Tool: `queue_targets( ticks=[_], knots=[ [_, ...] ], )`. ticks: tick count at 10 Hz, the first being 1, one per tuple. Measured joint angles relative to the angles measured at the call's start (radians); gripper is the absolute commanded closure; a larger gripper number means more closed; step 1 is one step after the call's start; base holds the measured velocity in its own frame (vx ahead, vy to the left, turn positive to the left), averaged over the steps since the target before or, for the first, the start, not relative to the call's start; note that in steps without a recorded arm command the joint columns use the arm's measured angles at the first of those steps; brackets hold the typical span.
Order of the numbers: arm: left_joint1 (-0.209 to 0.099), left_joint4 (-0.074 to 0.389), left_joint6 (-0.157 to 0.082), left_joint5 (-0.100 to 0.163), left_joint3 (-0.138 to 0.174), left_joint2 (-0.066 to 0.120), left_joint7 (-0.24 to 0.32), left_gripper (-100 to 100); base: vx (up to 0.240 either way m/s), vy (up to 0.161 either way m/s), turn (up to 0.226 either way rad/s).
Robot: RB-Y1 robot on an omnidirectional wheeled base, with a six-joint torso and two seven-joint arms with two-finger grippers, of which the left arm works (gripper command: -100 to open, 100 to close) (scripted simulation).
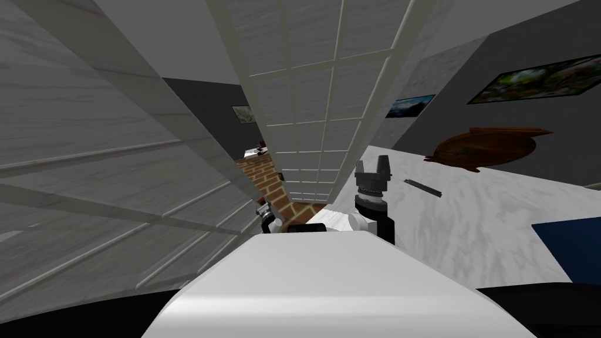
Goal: Push the door open
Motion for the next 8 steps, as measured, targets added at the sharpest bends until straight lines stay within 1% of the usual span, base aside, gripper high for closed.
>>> queue_targets(
  ticks=[2,3,4,5,6,7,8],
  knots=[
    [-0.009,0.017,-0.017,0.004,0.008,0.004,0.006,100,0.085,0.052,0.022],
    [-0.016,0.027,-0.025,0.01,0.017,-0.004,0.002,100,0.14,0.071,0.049],
    [-0.01,0.026,-0.031,0.016,0.026,-0.012,-0.005,100,0.114,0.05,0.007],
    [-0.012,0.029,-0.036,0.022,0.035,-0.014,-0.009,100,0.104,0.051,0.048],
    [-0.033,0.06,-0.05,0.029,0.046,-0.013,-0.003,100,0.137,0.053,0.068],
    [-0.017,0.026,-0.04,0.039,0.058,-0.021,-0.018,100,0.17,0.072,0.089],
    [-0.023,0.035,-0.046,0.045,0.068,-0.029,-0.024,100,0.183,0.084,0.052]
  ],
)
